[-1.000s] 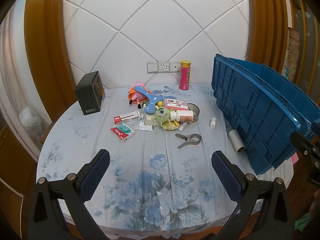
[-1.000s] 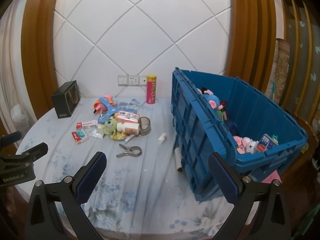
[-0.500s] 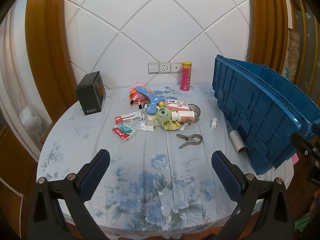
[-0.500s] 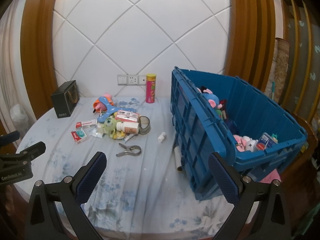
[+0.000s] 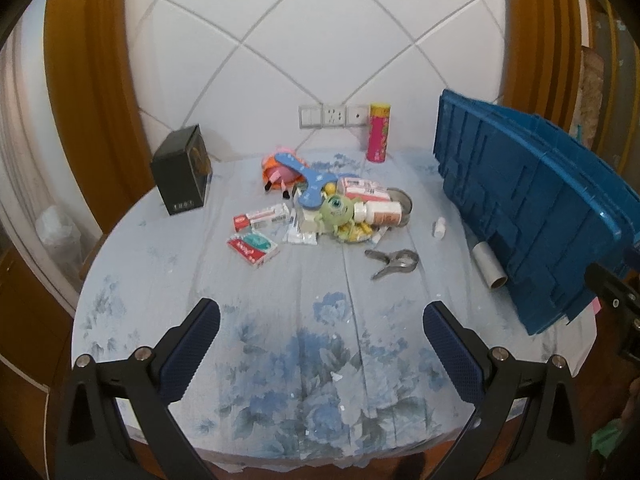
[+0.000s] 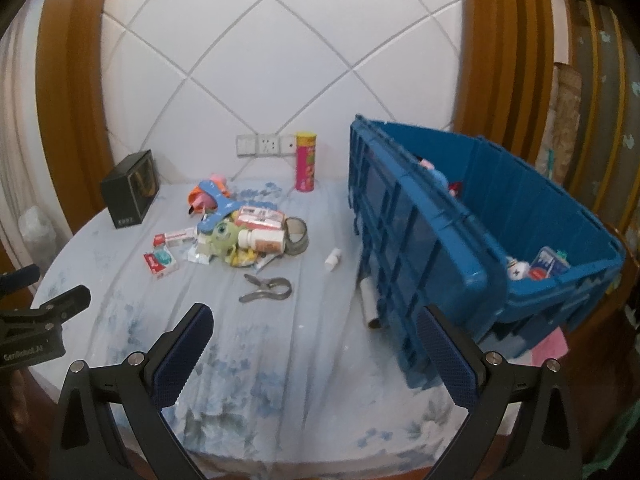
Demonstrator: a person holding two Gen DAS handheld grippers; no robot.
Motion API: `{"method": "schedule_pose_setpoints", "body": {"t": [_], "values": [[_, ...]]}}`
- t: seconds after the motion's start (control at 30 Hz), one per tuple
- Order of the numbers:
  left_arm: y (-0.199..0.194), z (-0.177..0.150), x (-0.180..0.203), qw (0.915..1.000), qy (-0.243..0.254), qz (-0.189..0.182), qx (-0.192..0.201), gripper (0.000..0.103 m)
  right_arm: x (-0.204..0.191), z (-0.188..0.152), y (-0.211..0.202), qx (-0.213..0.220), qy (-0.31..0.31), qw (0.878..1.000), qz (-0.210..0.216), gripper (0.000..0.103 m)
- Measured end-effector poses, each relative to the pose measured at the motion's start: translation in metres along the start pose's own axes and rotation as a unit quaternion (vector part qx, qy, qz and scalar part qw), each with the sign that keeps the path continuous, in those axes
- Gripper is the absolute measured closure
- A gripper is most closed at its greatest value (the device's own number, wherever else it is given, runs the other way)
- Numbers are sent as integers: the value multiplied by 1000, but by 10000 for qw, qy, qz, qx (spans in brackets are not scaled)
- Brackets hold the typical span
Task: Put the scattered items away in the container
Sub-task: 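Move both tools toward the pile of items on the table, then grasp the Tylenol box with the left tool while the right tool grasps the metal clip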
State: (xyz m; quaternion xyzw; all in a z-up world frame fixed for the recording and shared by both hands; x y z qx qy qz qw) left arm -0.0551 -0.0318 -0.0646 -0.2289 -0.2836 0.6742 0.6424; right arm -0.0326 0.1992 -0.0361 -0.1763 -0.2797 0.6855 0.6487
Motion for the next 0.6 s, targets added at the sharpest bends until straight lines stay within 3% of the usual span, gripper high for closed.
{"method": "schedule_pose_setpoints", "body": {"t": [0.33, 0.6], "values": [[62, 5, -24, 9989, -214, 264, -312, 0, -24, 13, 72, -291, -346, 9982, 386, 0], [127, 31, -64, 9942, -549, 740, -549, 0, -46, 39, 175, -649, -469, 9909, 1084, 0]]}}
Point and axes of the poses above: each gripper's, at about its wrist camera, not at the fingertips, and y roughly the way its jaws point, x to its right, z to its top, the point moved 5 cm from there along y, roughly the way its jaws point, and after that the axes turned 6 degrees about -y, right-handed, at the moved point
